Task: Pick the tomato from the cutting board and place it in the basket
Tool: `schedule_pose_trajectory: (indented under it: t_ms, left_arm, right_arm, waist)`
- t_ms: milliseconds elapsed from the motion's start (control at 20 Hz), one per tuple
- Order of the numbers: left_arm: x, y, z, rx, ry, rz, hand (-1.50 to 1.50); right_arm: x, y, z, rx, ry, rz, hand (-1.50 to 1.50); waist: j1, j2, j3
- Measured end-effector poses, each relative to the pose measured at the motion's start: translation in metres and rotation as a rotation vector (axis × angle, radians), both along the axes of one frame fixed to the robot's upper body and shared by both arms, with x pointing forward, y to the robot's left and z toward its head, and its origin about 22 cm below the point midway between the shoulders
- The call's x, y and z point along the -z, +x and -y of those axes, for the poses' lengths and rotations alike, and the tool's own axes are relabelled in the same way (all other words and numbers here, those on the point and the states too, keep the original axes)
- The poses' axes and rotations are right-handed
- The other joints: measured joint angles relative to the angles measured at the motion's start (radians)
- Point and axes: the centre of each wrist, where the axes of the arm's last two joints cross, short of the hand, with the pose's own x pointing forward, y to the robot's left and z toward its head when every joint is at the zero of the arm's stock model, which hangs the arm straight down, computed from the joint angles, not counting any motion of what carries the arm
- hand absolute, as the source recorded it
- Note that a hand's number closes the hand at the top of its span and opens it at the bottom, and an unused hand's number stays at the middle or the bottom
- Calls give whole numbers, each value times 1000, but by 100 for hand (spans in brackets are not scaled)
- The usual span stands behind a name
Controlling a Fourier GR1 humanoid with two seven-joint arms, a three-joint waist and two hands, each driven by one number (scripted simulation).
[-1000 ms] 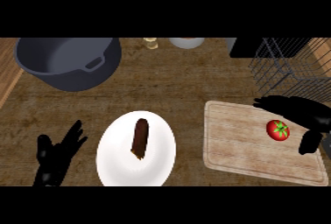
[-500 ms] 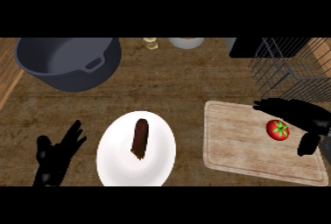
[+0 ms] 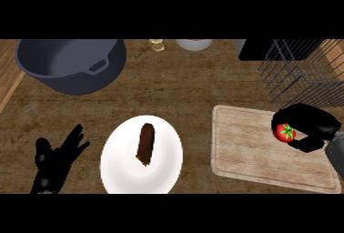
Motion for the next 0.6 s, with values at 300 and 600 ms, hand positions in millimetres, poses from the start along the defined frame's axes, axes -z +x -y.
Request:
schedule_pose_trajectory:
  t_ms: [300, 600]
  left_arm:
    - [3, 1, -2, -6, -3, -11, 0]
    - [2, -4, -4, -23, 8, -15, 0]
  right_arm:
    - [7, 4, -5, -46, -18, 48, 150]
    - [15, -6, -38, 77, -11, 107, 150]
  waist:
    - [0, -3, -2]
    - [-17, -10, -7]
